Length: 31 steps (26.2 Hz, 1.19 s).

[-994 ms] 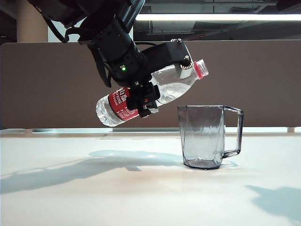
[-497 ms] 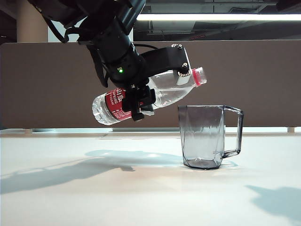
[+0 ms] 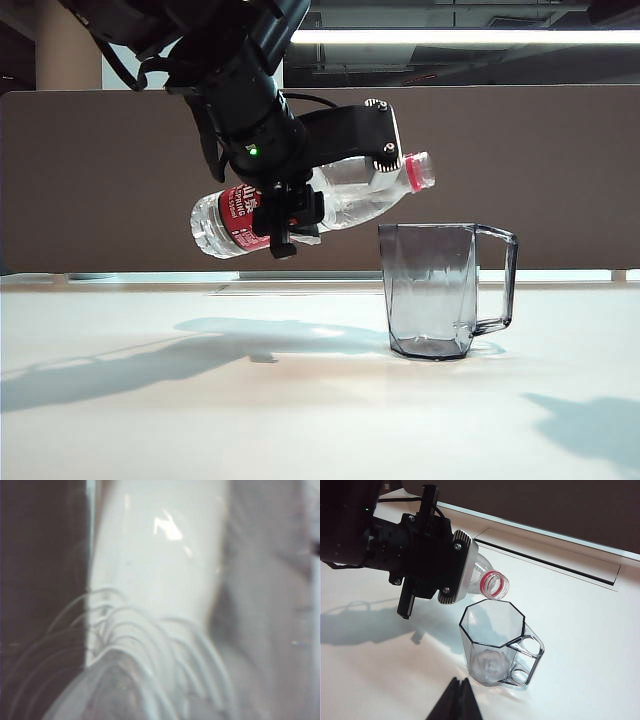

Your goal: Pick up the mineral water bottle with the left hand on the table and pour water into the mug until it's half full.

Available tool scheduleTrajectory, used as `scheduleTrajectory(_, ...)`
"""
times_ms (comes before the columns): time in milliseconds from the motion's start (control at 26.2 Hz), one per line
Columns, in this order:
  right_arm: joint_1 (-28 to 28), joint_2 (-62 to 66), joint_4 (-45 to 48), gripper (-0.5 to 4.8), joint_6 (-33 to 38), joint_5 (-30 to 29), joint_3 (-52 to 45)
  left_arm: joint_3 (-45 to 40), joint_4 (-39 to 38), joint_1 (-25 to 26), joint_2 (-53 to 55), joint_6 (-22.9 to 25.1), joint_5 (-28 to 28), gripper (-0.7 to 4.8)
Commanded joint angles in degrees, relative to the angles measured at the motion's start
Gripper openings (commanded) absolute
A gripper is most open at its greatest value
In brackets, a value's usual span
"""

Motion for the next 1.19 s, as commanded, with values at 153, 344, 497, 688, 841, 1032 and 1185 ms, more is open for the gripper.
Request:
scheduleTrajectory(153,0.02,-0.04,0.85,-0.02,0.15,-0.04,0.37,0.68,3.26,-0.13,-0.44,3.32,-2.49,1.71)
scheduleTrajectory(344,0.02,-0.04,0.85,-0.02,0.15,-0.04,0.37,0.68,3.28,-0.13,-0.44,4.09,-2.45,1.71)
scheduleTrajectory(497,0.02,-0.04,0.83,-0.02,0.15,-0.04,0.37,0.68,3.26,-0.13,-0.44,4.22,-2.45,1.71)
scheduleTrajectory(688,0.02,-0.04,0.85,-0.02,0.15,-0.04,0.37,0.68,3.21,-0.13,-0.44,5.66,-2.49,1.71)
scheduleTrajectory(841,0.02,-0.04,0.83,-0.02,0.15,-0.04,0.37,0.68,3.21,-0.11,-0.44,5.75,-2.51,1.71)
scheduleTrajectory(1032,0.02,-0.04,0.85,-0.02,0.15,-0.04,0.37,0.68,3.19,-0.13,-0.44,7.02,-2.93,1.71)
scheduleTrajectory(1185,0.02,-0.04,0.85,-0.02,0.15,-0.04,0.37,0.68,3.15,-0.13,-0.44,7.91,-2.93,1.71)
